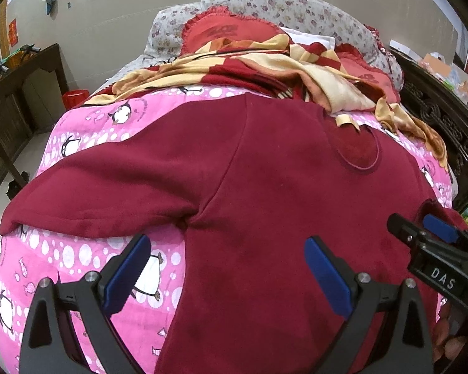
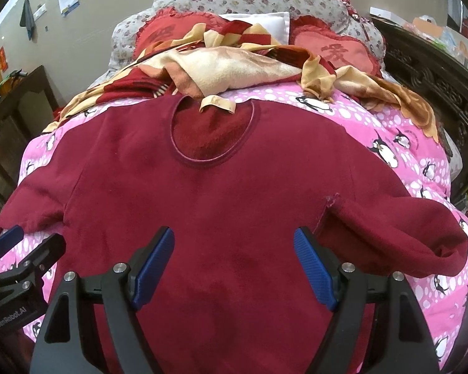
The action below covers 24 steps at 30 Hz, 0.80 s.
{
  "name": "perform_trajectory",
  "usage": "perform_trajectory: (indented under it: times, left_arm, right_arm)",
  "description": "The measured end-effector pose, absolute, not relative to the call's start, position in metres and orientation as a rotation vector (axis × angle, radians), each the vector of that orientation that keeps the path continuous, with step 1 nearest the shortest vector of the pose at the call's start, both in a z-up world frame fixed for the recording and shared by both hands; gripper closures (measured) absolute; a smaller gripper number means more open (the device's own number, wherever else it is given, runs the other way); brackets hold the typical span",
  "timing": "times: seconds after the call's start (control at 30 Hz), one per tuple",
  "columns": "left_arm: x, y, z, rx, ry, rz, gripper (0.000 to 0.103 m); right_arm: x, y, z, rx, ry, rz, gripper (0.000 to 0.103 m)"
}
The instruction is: Fold small clothes
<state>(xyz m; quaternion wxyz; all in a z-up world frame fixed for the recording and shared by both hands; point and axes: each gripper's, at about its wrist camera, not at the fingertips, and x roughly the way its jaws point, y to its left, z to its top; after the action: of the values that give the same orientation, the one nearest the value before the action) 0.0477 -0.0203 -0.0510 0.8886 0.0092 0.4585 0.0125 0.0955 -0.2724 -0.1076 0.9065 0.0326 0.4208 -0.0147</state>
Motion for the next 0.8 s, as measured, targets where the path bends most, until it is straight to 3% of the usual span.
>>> perform_trajectory:
  times: [0.8]
  left_arm:
    - [0.0481,-0.0199,-0.0533,0.008,0.959,0.025,0.002]
  right_arm:
    - [0.1024,-0.2654,-0.1122,0.047,0.893,-0.023,0.020]
